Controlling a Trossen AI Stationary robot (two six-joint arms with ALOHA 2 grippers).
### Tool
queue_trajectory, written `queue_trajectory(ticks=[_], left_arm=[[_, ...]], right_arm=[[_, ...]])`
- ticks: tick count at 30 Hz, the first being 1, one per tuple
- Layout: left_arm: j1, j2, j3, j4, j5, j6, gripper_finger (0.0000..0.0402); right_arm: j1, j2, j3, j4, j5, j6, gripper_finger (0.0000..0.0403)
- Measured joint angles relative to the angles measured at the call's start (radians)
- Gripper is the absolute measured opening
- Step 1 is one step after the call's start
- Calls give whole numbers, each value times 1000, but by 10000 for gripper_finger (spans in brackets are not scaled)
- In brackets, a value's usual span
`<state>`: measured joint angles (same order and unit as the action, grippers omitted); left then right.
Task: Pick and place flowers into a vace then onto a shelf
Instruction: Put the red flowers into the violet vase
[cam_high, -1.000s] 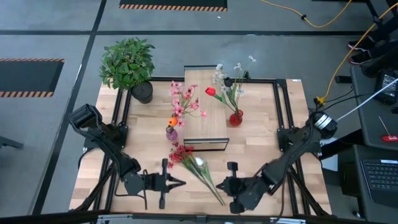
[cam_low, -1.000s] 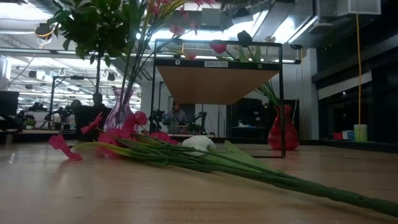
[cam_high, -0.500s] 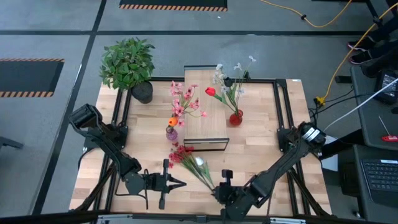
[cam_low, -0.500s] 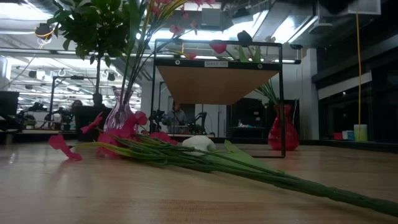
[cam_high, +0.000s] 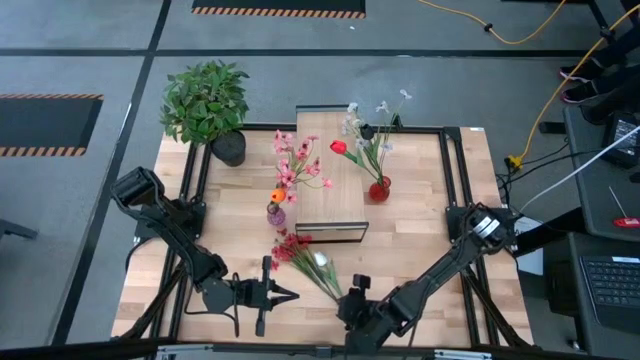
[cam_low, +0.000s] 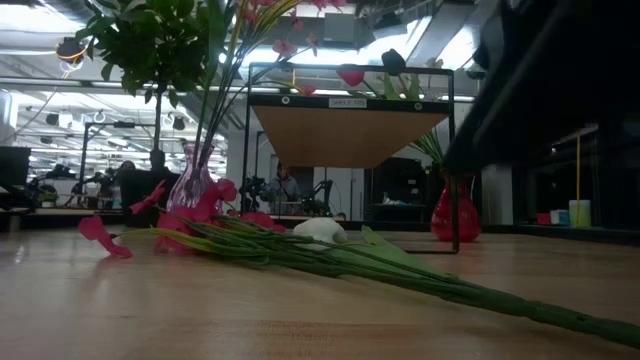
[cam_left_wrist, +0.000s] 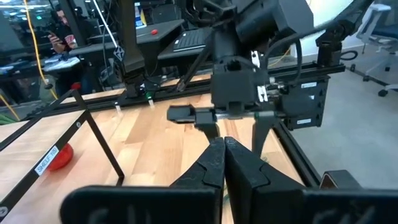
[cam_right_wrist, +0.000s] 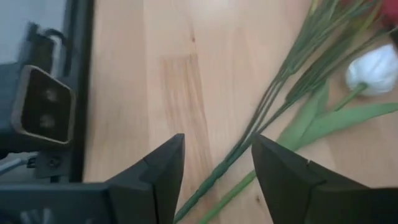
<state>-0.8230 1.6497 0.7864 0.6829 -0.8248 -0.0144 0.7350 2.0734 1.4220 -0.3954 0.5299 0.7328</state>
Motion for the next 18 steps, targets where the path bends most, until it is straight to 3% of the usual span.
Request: queue_trajectory(ticks=[18], left_arm=[[0,0,0,-14,0,0,5]], right_arm=[[-33,92,-1,63,3,20,190]])
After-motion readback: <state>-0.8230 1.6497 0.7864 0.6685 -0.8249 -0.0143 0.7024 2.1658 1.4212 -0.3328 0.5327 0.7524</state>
